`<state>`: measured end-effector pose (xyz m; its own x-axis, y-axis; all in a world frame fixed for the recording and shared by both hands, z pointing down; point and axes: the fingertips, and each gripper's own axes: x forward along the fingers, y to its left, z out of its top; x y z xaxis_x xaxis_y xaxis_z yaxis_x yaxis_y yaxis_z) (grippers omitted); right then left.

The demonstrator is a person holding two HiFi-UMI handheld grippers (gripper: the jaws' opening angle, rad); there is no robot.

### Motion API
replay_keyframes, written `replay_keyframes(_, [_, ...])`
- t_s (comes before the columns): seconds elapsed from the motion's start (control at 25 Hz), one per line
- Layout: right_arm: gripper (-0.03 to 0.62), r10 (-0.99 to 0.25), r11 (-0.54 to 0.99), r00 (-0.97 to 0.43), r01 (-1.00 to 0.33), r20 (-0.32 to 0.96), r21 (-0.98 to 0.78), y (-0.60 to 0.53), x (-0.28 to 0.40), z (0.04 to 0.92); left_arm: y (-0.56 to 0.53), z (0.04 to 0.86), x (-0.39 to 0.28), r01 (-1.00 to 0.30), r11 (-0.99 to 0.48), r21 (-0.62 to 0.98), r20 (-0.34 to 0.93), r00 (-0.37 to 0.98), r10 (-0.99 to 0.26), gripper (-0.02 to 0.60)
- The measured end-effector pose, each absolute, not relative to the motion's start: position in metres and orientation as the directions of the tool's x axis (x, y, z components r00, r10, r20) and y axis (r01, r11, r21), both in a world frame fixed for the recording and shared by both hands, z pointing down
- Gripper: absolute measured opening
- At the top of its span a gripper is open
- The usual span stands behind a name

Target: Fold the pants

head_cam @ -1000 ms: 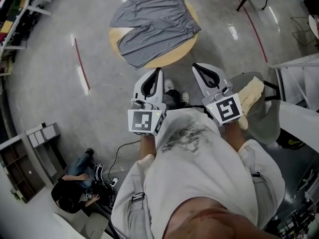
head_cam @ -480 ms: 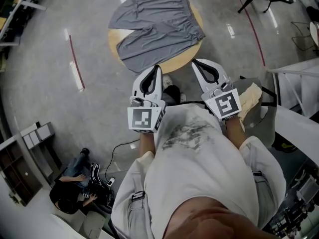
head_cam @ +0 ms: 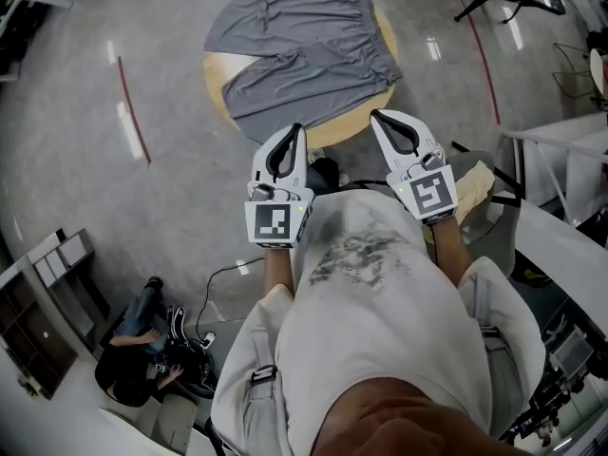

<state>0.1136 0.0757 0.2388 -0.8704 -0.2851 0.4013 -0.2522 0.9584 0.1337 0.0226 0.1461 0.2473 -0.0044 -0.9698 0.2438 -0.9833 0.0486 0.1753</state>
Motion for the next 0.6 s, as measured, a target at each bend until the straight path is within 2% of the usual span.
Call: replay_keyframes(0.6, [0.009, -0.280, 0.960, -0.835, -0.249, 0.474, 0.128, 0.036, 0.094, 0.288, 0.129, 0.306, -0.007, -0.981, 0.064, 0.184, 0.320, -0.002, -0.947, 0.008])
